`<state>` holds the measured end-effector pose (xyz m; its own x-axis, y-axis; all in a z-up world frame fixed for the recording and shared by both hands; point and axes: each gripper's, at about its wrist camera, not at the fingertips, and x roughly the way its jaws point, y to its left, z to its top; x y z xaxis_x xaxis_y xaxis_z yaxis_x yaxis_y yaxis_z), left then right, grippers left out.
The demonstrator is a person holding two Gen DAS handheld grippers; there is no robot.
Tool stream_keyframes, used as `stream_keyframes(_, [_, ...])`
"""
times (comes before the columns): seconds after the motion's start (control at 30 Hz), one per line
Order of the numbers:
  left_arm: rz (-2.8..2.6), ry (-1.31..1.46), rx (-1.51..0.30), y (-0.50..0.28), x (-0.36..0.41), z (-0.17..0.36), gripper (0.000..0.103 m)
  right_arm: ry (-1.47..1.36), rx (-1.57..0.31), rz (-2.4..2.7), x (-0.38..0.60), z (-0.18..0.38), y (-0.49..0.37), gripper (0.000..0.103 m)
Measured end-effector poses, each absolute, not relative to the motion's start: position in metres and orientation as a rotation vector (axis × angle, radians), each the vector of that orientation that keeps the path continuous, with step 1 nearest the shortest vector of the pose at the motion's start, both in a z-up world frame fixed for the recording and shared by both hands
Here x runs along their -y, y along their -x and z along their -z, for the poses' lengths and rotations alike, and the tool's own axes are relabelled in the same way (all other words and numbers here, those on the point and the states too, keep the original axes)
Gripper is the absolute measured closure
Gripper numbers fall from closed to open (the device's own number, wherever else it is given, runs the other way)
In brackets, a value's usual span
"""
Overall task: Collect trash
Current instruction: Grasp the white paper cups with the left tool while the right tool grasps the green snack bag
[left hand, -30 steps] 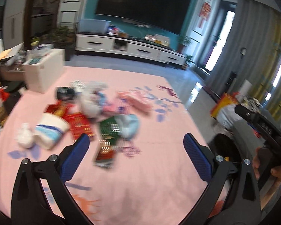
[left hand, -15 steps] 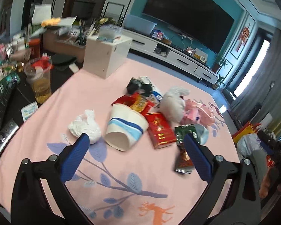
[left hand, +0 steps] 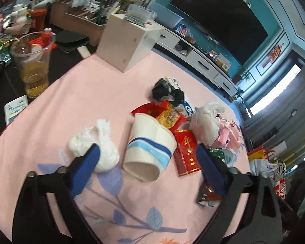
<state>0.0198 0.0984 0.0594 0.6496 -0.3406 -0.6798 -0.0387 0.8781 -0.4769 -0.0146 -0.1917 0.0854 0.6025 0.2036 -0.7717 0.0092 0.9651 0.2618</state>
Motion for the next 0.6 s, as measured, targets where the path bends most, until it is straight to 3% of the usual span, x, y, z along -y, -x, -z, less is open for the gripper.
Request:
stream_keyframes(0.1, [0.218, 0.484, -0.864, -0.029, -0.095, -0.057, 0.019, -0.263, -0.976, -0.136, 0.18, -0.074, 0.004, 0.059])
stream_keyframes(0.6, [0.226, 0.418, -0.968, -0.047, -0.074, -0.028, 0.022, -0.177, -1.055, -0.05, 0.164, -0.039, -0.015, 0.059])
